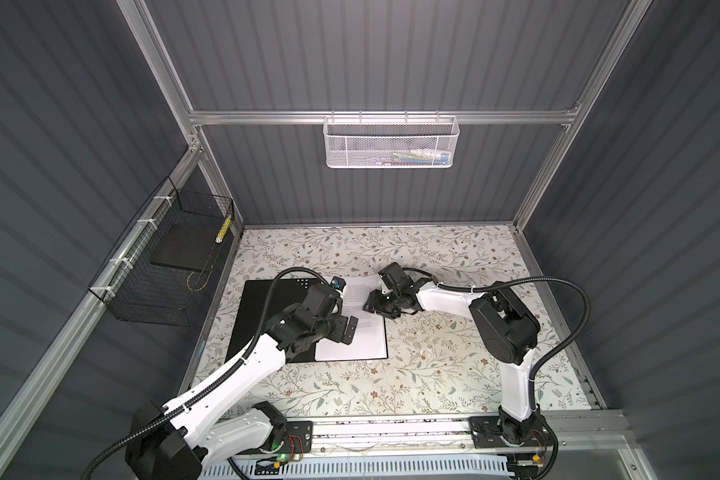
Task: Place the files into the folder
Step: 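Keep pressing the printed sheet flat on the stack with the right gripper, then lift the right gripper off the sheet while the left moves toward the clip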
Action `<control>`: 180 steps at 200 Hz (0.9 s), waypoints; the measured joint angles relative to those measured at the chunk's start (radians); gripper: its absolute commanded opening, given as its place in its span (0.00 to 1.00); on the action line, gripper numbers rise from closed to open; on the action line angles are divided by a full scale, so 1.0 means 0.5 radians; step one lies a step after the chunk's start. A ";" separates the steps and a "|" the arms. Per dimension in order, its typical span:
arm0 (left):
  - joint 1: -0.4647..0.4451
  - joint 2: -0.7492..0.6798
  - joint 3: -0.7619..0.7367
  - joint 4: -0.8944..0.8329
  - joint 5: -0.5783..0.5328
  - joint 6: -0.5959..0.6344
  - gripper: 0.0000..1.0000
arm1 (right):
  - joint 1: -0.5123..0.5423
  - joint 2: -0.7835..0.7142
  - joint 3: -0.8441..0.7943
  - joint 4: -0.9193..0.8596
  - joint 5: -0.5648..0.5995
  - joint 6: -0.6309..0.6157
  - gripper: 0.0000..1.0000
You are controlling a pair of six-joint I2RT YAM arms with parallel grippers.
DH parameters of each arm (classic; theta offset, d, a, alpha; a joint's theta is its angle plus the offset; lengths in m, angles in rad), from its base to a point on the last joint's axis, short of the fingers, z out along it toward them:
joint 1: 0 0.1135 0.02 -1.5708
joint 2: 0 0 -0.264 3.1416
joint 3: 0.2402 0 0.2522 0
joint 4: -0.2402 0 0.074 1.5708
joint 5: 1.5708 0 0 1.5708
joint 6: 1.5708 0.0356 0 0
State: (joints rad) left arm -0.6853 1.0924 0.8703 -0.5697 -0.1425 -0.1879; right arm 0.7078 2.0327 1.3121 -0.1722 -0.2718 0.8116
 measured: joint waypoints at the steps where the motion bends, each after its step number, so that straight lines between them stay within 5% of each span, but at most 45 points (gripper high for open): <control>1: 0.000 0.002 0.001 -0.001 -0.002 -0.002 1.00 | 0.000 -0.002 0.000 0.000 0.002 0.002 0.66; 47: 0.000 0.046 0.050 -0.060 -0.037 -0.106 1.00 | -0.011 -0.124 -0.082 -0.008 0.036 -0.089 0.99; 114: 0.056 0.069 -0.073 0.132 -0.142 -0.581 1.00 | -0.247 -0.530 -0.581 0.140 0.017 -0.146 0.99; 180: 0.743 0.327 -0.323 0.535 0.078 -0.851 1.00 | -0.259 -0.735 -0.871 0.203 -0.050 -0.159 0.99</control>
State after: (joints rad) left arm -0.3138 1.2556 0.7086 -0.3023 -0.1036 -0.6136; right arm 0.5785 1.6650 0.8768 -0.0708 -0.2970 0.7319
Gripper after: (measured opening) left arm 0.998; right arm 0.990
